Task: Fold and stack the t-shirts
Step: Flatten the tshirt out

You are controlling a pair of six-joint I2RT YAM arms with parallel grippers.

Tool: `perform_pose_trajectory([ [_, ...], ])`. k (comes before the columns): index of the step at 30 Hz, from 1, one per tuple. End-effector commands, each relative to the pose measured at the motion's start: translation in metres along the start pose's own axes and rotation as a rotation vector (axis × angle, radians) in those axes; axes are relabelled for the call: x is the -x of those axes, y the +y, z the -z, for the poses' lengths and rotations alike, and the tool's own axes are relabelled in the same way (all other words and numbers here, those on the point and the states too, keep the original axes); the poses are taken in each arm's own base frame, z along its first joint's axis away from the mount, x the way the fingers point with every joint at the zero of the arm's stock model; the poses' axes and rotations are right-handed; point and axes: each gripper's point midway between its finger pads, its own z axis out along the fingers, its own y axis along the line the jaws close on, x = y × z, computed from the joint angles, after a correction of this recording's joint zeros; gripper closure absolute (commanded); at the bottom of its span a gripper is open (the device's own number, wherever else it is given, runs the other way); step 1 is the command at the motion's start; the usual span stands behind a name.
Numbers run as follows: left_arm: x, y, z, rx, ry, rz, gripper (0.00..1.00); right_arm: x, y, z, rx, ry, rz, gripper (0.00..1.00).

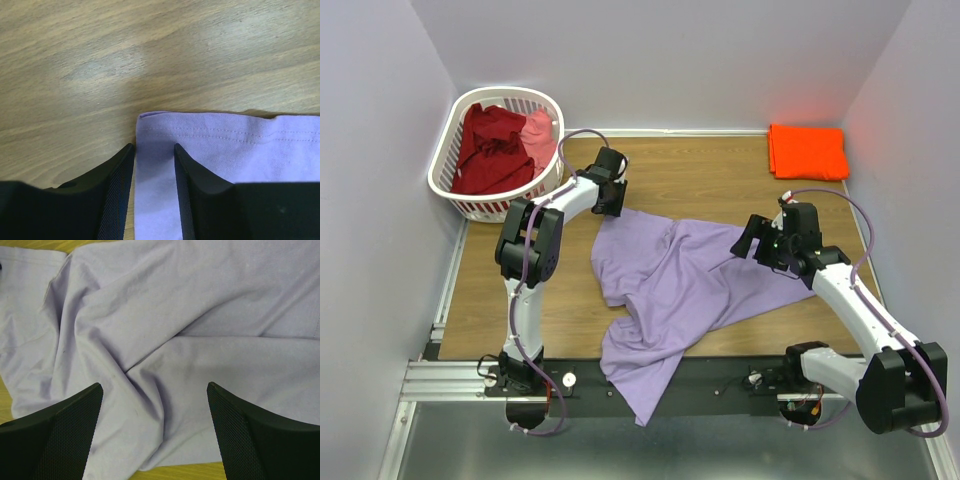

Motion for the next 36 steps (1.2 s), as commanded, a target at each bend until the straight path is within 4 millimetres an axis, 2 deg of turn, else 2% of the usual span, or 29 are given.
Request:
perform_pose_trajectory([
  [1,-0.068,-0.005,-0.018,-0.056,0.214,-0.011,0.55,0.011,0.002,0.004,-0.011,-0.024,0.015,0.09],
  [5,-0.073,0.001,-0.019,-0.035,0.228,-0.016,0.63,0.011,0.001,0.004,-0.017,-0.028,0.012,0.09],
  [10,-0.075,0.008,-0.018,-0.023,0.229,-0.01,0.85,0.014,-0.002,0.0,-0.044,-0.031,0.008,0.09],
  [11,-0.075,0.011,-0.018,-0.016,0.226,-0.007,0.93,0.018,-0.005,0.0,-0.061,-0.043,0.007,0.09],
  [12,-0.074,0.013,-0.018,-0.012,0.224,-0.006,0.94,0.02,-0.006,0.0,-0.073,-0.048,0.008,0.09],
  [13,-0.074,0.014,-0.018,-0.012,0.222,-0.006,1.0,0.021,-0.01,-0.003,-0.095,-0.048,0.003,0.09],
  [16,-0.066,0.023,-0.014,0.023,0.192,-0.005,1.0,0.036,-0.025,-0.006,-0.198,-0.093,-0.024,0.09],
  [19,-0.047,0.026,0.001,0.045,0.134,-0.009,1.0,0.05,-0.043,-0.014,-0.306,-0.119,-0.061,0.11],
  [20,-0.036,0.029,0.01,0.062,0.099,-0.007,1.0,0.047,-0.05,-0.024,-0.337,-0.087,-0.069,0.12],
  [21,-0.03,0.031,0.015,0.073,0.079,-0.008,1.0,0.057,-0.053,-0.026,-0.349,-0.097,-0.08,0.13],
  [24,-0.013,0.037,0.032,0.096,0.01,0.002,1.0,0.067,-0.072,-0.034,-0.423,-0.095,-0.09,0.16],
  [25,-0.011,0.038,0.034,0.099,0.001,0.005,1.0,0.075,-0.076,-0.035,-0.438,-0.106,-0.088,0.17],
  [27,-0.011,0.04,0.037,0.105,-0.004,0.004,1.0,0.075,-0.086,-0.044,-0.459,-0.075,-0.092,0.18],
  [28,-0.01,0.04,0.038,0.104,-0.003,0.001,1.0,0.083,-0.094,-0.045,-0.466,-0.082,-0.097,0.18],
  [31,-0.004,0.037,0.043,0.087,-0.022,-0.001,1.0,0.083,-0.109,-0.057,-0.495,-0.048,-0.104,0.2],
  [32,-0.001,0.035,0.046,0.08,-0.032,-0.003,1.0,0.089,-0.116,-0.058,-0.507,-0.054,-0.119,0.23],
  [33,-0.001,0.036,0.048,0.081,-0.034,-0.007,1.0,0.088,-0.125,-0.061,-0.521,-0.042,-0.136,0.3],
  [36,-0.002,0.045,0.051,0.12,-0.034,-0.006,1.0,0.086,-0.133,-0.066,-0.523,-0.027,-0.156,0.33],
])
